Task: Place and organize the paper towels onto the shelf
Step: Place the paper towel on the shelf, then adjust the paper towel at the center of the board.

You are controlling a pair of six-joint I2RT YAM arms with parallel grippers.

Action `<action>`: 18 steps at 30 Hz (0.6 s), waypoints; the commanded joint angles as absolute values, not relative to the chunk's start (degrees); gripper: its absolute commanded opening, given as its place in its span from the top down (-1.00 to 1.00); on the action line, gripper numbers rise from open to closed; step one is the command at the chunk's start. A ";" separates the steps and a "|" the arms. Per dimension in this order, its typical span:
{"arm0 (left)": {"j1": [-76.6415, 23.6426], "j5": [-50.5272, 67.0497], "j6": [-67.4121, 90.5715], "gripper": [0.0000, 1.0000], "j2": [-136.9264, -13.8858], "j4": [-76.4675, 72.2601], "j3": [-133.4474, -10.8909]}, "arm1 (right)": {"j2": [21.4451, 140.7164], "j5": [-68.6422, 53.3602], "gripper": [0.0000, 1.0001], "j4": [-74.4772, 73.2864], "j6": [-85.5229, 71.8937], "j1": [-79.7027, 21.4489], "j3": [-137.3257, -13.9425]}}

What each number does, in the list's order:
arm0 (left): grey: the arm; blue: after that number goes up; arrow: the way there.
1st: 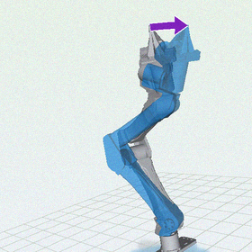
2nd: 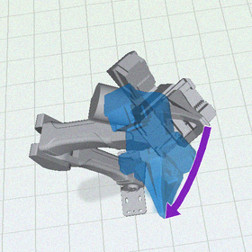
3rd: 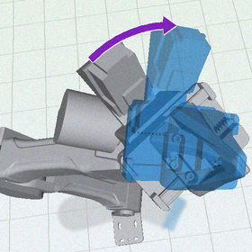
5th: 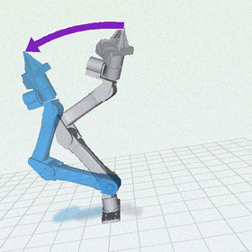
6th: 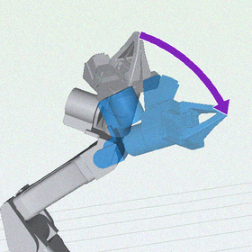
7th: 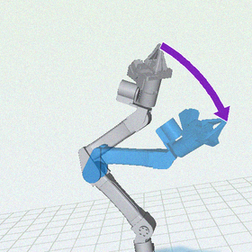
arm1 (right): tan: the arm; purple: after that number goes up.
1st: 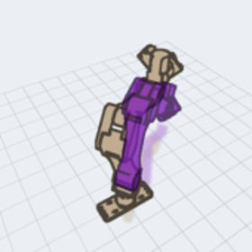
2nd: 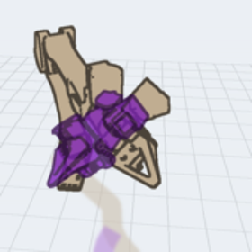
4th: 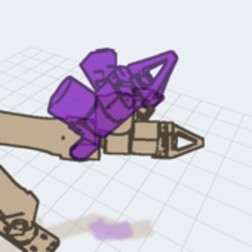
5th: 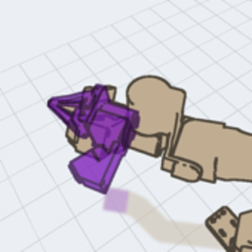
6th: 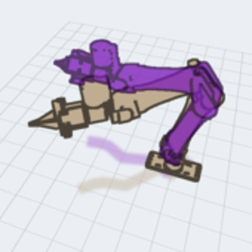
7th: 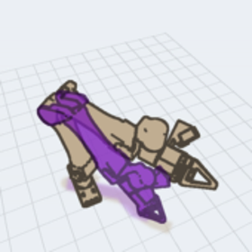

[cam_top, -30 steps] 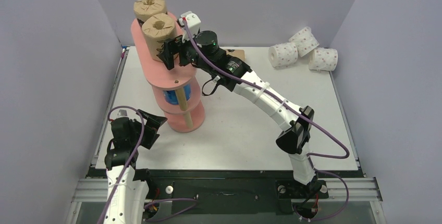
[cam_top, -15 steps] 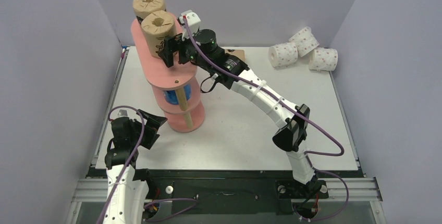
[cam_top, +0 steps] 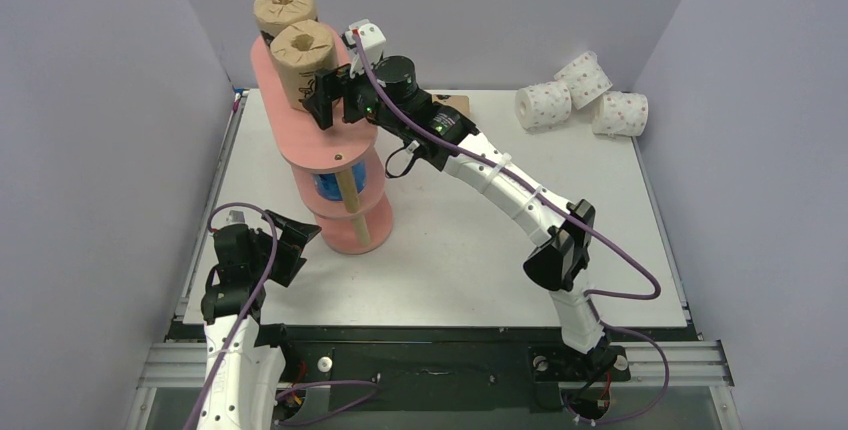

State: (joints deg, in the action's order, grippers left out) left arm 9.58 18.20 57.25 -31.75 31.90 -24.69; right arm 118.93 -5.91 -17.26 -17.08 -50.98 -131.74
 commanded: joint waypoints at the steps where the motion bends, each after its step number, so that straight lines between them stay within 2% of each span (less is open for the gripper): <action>1: 10.03 17.92 56.12 -0.87 -31.49 30.36 -25.52 | 114.15 -7.50 -0.79 -15.32 -17.53 -51.30 -130.10; 13: 10.05 16.64 55.80 -0.91 -30.63 31.53 -27.59 | 96.09 -12.58 -0.80 -15.69 -19.20 -52.60 -115.16; 15: 10.03 16.12 55.81 -0.94 -30.65 31.63 -27.92 | 91.03 -11.66 -0.80 -15.03 -19.70 -52.64 -110.39; 18: 10.20 15.72 55.39 -0.94 -30.71 31.37 -27.91 | 79.53 -4.58 -0.80 -8.03 -21.90 -52.65 -95.82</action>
State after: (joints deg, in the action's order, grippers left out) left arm 9.58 17.04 56.51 -31.14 31.97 -25.17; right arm 92.38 -10.26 -16.05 -19.05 -52.23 -107.79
